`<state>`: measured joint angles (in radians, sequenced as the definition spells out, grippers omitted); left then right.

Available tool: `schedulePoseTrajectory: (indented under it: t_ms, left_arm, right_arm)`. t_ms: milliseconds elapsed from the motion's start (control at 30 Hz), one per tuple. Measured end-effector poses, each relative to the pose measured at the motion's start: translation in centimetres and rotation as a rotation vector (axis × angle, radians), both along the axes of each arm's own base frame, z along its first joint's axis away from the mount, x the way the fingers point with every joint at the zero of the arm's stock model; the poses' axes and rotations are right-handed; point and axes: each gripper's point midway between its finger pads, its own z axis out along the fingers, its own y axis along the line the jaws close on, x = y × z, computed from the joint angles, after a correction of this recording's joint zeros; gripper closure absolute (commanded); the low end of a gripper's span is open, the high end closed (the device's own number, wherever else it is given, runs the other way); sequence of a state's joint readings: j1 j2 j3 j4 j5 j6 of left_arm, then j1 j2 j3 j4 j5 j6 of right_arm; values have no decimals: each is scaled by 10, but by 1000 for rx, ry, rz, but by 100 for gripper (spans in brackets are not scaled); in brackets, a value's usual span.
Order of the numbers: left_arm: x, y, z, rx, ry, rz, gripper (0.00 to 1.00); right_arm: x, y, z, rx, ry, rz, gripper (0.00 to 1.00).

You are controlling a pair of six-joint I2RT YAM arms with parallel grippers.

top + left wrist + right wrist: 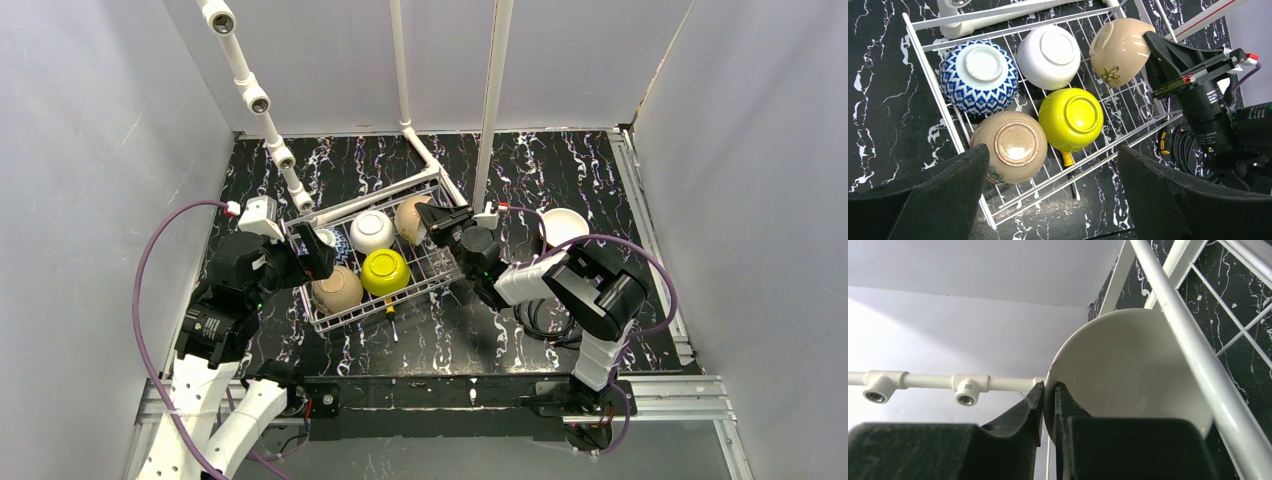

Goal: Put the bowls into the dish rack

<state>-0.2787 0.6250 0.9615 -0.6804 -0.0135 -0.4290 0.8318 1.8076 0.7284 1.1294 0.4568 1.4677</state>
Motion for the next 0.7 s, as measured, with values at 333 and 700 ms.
schedulePoseTrajectory:
  t_ms: [333,700]
  left_arm:
    - [0,-1,0,-1,1,-4,2]
    - [14,-58,1,-139,56,-254,2]
  right_arm:
    - [1,0,5,36,3,-4,99]
    - [2,7,2,10,14,18,99]
